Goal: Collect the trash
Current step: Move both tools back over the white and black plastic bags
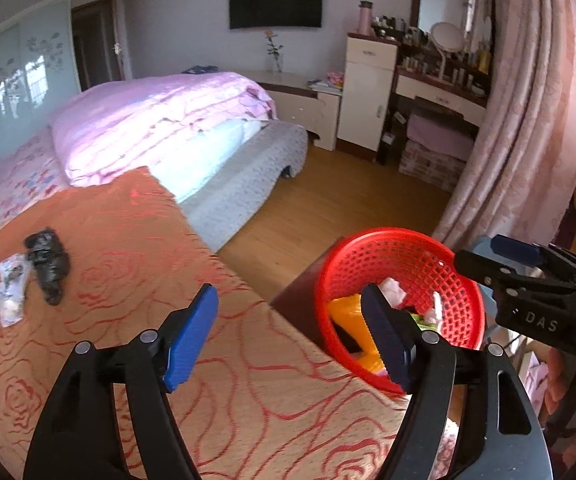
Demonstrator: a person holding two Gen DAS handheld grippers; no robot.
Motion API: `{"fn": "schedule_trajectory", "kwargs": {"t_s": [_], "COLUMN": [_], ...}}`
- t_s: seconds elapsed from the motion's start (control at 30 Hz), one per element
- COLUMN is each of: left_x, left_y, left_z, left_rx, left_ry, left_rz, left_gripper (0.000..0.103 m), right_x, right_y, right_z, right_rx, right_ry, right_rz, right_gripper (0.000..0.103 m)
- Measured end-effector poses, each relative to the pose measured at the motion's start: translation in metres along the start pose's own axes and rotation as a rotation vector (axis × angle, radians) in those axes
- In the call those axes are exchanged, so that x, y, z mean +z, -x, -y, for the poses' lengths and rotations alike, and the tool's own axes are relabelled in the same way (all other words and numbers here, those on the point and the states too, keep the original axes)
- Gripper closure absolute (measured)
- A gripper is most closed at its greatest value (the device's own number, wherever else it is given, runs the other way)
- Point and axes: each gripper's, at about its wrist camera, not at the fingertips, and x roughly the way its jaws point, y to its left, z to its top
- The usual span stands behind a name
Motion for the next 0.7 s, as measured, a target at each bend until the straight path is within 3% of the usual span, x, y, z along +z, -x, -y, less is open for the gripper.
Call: {"fn": "schedule_trajectory", "kwargs": {"t_s": [0.47,0.7], "left_x": [-0.002,-0.008], "left_y": [0.033,0.046], "left_z": [-0.063,-0.116], "left_rx": [0.156,0.251], "left_ry": [0.106,0.196], "left_rz": [0.054,0.062], "left_gripper": [0.031,0.031], "right_x": [-0.008,-0.009], "right_y": [0.003,-0.002], "right_z": [-0.055,-0.085], "right_rx": [0.057,0.098], "right_ry": [0.119,0.157], "right_rz": [0.002,-0.01], "right_gripper": [0.036,0.036]}}
